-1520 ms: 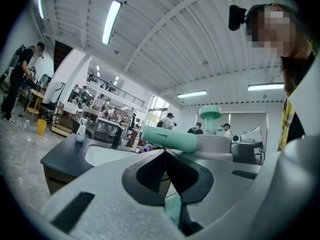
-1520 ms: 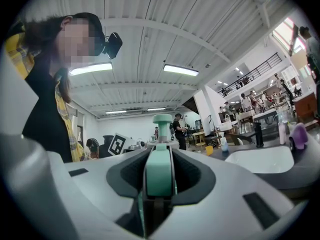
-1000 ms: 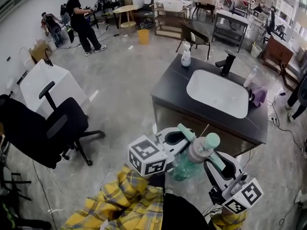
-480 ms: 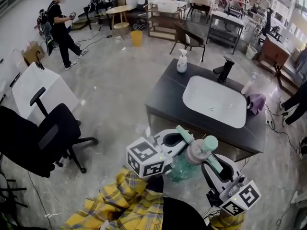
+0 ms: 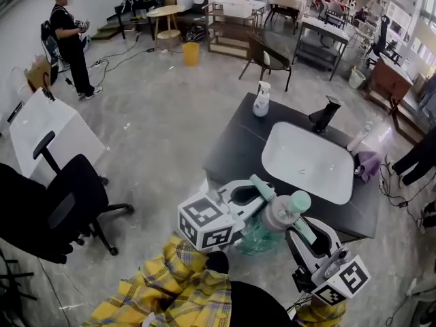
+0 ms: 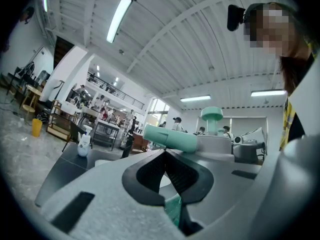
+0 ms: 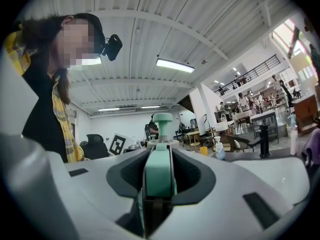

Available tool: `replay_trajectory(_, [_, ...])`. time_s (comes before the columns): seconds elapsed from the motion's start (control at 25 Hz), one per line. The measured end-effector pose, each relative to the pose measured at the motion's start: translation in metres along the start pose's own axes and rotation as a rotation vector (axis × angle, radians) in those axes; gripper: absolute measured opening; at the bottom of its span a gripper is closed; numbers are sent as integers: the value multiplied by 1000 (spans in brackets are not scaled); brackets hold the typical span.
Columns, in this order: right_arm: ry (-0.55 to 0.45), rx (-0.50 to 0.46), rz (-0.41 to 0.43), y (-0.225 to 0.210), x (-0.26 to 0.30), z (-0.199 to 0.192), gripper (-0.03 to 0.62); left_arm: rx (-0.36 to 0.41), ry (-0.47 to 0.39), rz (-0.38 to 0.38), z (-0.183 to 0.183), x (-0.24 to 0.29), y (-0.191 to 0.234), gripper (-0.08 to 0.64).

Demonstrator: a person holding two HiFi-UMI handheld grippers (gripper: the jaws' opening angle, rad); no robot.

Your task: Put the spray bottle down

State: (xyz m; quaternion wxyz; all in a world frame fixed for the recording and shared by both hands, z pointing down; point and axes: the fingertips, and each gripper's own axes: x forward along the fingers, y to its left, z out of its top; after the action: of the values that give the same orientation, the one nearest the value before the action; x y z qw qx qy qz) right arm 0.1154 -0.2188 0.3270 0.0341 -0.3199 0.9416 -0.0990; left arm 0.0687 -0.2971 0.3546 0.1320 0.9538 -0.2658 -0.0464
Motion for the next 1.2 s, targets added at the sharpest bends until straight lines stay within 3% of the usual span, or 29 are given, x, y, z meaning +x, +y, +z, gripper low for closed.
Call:
replay_trajectory(0.52, [10, -32, 24, -44, 109, 17, 115, -10, -25, 15, 39, 3, 112, 6])
replay_trajectory(0.72, [0, -34, 19, -71, 163, 39, 115, -2, -26, 13, 72, 13, 167, 6])
replay_trajectory(0.96, [-11, -53, 17, -84, 172, 29, 115, 13, -34, 10, 65, 20, 183, 6])
replay_trajectory(1.2, [1, -42, 23, -91, 178, 17, 115, -38, -56, 24, 56, 20, 195, 6])
